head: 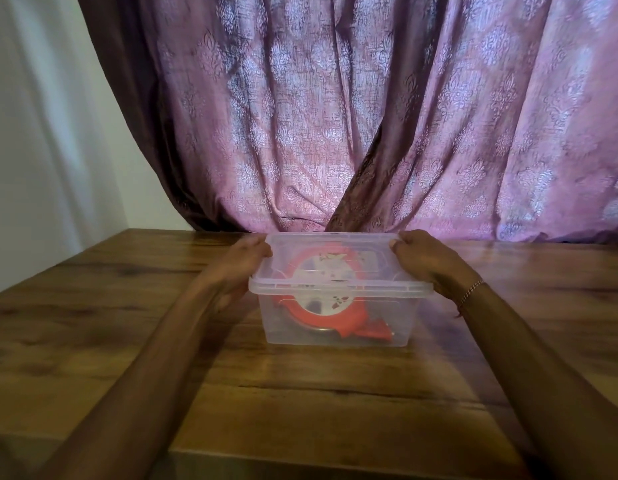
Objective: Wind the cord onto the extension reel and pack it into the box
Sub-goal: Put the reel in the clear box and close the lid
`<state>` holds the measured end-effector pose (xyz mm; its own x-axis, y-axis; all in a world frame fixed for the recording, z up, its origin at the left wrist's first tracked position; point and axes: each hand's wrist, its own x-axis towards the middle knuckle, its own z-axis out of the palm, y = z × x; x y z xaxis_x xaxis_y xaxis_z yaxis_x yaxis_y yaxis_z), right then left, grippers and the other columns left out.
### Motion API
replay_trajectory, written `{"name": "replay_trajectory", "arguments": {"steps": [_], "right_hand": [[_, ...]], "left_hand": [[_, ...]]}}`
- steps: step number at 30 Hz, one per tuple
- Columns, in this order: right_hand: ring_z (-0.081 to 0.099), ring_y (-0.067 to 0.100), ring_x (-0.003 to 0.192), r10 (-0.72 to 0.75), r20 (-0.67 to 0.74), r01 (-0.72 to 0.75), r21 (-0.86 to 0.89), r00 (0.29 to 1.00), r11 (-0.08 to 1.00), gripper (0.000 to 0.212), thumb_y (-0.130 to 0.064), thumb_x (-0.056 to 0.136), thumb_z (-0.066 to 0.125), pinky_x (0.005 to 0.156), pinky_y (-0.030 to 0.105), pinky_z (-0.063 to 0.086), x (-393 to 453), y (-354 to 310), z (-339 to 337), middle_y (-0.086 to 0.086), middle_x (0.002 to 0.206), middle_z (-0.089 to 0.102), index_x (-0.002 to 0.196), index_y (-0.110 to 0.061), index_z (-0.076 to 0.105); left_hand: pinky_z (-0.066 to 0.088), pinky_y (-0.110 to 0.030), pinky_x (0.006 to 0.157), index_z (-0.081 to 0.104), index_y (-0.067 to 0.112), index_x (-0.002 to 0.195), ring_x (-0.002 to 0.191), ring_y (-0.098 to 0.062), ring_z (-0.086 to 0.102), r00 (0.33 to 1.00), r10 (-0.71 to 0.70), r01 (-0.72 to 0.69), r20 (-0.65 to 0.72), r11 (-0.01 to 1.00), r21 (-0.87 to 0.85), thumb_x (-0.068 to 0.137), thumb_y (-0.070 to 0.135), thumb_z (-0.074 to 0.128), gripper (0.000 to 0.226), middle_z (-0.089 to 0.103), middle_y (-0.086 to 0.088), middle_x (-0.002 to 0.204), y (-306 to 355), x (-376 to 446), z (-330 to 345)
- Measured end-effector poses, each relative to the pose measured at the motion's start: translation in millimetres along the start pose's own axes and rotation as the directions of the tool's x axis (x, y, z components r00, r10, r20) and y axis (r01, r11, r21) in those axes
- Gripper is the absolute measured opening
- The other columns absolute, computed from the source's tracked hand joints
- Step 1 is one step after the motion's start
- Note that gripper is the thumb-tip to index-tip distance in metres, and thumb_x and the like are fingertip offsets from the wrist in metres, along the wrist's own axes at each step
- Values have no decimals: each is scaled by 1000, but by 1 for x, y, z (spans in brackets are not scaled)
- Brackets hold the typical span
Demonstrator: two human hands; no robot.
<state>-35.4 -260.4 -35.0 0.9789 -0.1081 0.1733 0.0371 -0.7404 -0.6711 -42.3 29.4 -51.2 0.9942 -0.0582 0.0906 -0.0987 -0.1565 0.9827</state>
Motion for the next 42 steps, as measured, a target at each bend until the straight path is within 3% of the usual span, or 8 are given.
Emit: {"name": "replay_trajectory", "arguments": {"steps": [6, 11, 14, 18, 22, 25, 30, 42], "right_hand": [[68, 28, 89, 139, 127, -167, 251, 982, 954, 40, -45, 98, 41, 76, 44, 59, -4, 1, -2, 9, 109, 69, 121, -15, 58], [64, 21, 72, 257, 316, -364, 349, 913, 864, 56, -74, 83, 48, 64, 32, 53, -9, 6, -9, 1, 82, 71, 102, -24, 65], [60, 24, 79, 249, 344, -380, 392, 905, 838, 52, -68, 83, 57, 70, 34, 51, -10, 10, -12, 6, 93, 67, 111, -25, 64], [54, 20, 49, 175, 197, -246, 437, 965, 865, 36, -47, 78, 76, 45, 27, 41, -19, 13, -16, 5, 64, 66, 91, -14, 71], [65, 20, 61, 81, -87, -35, 437, 993, 899, 36, -28, 65, 90, 56, 32, 53, -27, 16, -22, 13, 77, 74, 81, 0, 74], [73, 21, 79, 33, -35, -6, 592, 999, 806, 35, -13, 66, 88, 70, 33, 59, -39, 19, -8, 9, 87, 76, 97, -3, 73], [73, 29, 76, 148, 28, -85, 915, 989, 396, 25, 7, 79, 69, 58, 34, 58, -49, 17, 17, 19, 92, 74, 104, 4, 68], [70, 25, 72, 177, -104, -7, 846, 979, 533, 17, 5, 85, 59, 67, 37, 57, -37, 17, 24, 13, 86, 73, 92, -6, 69]], "left_hand": [[56, -56, 100, 66, 28, 113, 106, -32, 70, 996, -87, 88, -26, 994, 67, 108, 13, 46, 26, 74, -7, 110, 4, -6, 0], [58, -32, 55, 66, 3, 116, 73, -25, 67, 975, -143, 173, -169, 969, 178, 103, 25, 61, 26, 73, -14, 96, 13, -7, 0], [49, -24, 43, 68, -7, 106, 67, -20, 63, 959, -45, 126, -279, 952, 280, 95, 27, 75, 36, 73, -20, 101, 15, -10, -1], [56, -47, 91, 61, 10, 85, 88, -25, 62, 930, 103, 19, -353, 945, 327, 87, 19, 83, 25, 67, -13, 102, 17, -20, 3], [52, -40, 103, 56, -2, 141, 114, -25, 64, 941, 112, -4, -318, 947, 321, 83, 16, 87, 68, 66, -14, 134, 12, -31, 4], [47, -29, 95, 46, 1, 150, 121, -21, 61, 936, 90, -27, -341, 982, 185, 84, 13, 85, 78, 61, -6, 139, 5, -38, 10], [57, -24, 57, 68, 15, 118, 71, -17, 73, 943, -107, 46, -314, 979, -197, 97, 12, 68, 21, 75, -6, 97, -5, -40, 23], [54, -46, 80, 73, -1, 97, 84, -28, 62, 926, 59, -60, -373, 998, 8, 97, 2, 59, 14, 71, -22, 93, -9, -27, 24]]}}
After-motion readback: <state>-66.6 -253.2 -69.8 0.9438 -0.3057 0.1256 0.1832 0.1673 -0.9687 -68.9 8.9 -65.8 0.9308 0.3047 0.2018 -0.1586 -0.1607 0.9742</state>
